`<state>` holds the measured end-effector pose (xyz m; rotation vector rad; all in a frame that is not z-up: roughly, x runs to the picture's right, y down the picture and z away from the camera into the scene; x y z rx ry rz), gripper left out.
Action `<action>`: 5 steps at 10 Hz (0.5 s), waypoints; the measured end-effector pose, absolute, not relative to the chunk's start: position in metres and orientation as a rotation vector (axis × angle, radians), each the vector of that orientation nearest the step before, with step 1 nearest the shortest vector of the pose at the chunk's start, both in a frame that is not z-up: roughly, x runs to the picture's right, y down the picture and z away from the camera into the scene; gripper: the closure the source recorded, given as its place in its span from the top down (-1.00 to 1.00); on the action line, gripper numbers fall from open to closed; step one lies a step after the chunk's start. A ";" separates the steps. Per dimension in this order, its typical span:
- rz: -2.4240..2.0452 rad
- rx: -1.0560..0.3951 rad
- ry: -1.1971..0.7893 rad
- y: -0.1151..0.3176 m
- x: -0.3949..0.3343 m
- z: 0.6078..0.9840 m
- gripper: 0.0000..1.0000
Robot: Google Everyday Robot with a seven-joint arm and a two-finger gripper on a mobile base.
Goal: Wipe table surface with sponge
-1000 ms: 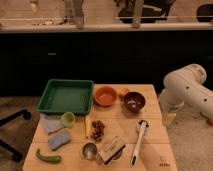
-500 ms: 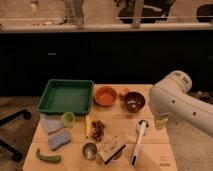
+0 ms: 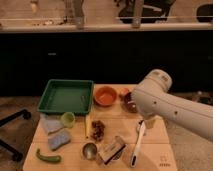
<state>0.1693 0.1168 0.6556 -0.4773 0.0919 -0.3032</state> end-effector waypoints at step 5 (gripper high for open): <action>-0.422 -0.497 0.080 0.122 0.103 0.656 0.60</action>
